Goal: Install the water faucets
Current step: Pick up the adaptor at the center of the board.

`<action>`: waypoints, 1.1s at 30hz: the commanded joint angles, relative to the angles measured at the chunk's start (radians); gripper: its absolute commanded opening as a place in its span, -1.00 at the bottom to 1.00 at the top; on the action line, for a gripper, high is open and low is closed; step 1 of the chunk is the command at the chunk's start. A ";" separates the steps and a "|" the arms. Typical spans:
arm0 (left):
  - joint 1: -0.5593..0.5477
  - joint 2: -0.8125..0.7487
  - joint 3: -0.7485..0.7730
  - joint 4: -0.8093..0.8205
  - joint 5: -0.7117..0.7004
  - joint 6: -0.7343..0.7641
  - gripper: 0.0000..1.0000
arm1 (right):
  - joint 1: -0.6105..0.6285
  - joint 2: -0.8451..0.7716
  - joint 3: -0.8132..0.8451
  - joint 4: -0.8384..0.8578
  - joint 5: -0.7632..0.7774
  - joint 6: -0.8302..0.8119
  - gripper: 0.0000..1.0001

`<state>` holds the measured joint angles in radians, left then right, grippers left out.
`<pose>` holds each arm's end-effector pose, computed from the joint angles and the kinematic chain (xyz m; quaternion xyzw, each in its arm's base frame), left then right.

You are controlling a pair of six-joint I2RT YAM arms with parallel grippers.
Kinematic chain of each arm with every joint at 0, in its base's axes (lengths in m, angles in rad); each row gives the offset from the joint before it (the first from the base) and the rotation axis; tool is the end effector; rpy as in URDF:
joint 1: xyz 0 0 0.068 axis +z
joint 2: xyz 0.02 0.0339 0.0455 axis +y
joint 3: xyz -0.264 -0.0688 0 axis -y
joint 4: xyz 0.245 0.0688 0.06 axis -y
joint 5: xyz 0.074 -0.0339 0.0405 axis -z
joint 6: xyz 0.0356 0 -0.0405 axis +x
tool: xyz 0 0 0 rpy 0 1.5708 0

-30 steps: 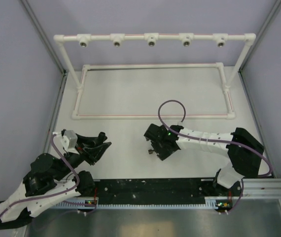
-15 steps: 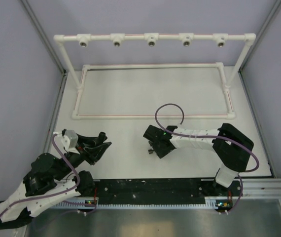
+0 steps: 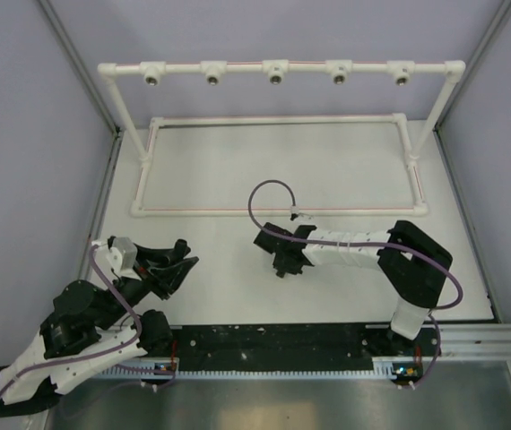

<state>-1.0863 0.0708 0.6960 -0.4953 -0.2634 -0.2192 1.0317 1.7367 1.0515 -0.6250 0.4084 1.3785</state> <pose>0.0211 -0.0202 0.3383 0.1852 0.6350 -0.3837 0.6445 0.1758 0.2663 0.1622 0.1935 0.9518 0.0469 0.2333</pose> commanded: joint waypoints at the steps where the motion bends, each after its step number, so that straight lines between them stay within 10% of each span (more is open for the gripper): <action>1: -0.003 -0.011 0.022 0.049 -0.005 -0.014 -1.00 | -0.009 0.075 -0.007 0.092 0.006 -0.538 -1.00; 6: -0.001 -0.020 0.017 0.047 -0.003 -0.019 -1.00 | -0.009 0.000 -0.184 0.355 -0.198 -0.693 -0.99; 10: -0.001 -0.019 0.016 0.047 -0.002 -0.020 -1.00 | -0.009 -0.104 -0.275 0.456 -0.185 -0.697 -0.21; 14: -0.001 -0.020 0.011 0.052 -0.002 -0.017 -1.00 | -0.009 -0.080 -0.213 0.326 -0.111 -0.705 0.04; 33: -0.003 -0.040 0.007 0.043 0.007 -0.022 -1.00 | 0.002 -0.009 -0.136 0.113 -0.132 -0.552 -0.09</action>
<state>-1.0866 0.0433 0.6956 -0.5018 -0.2619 -0.2344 1.0248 1.7020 0.9634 -0.3500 0.3119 0.7685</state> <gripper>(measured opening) 0.361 0.446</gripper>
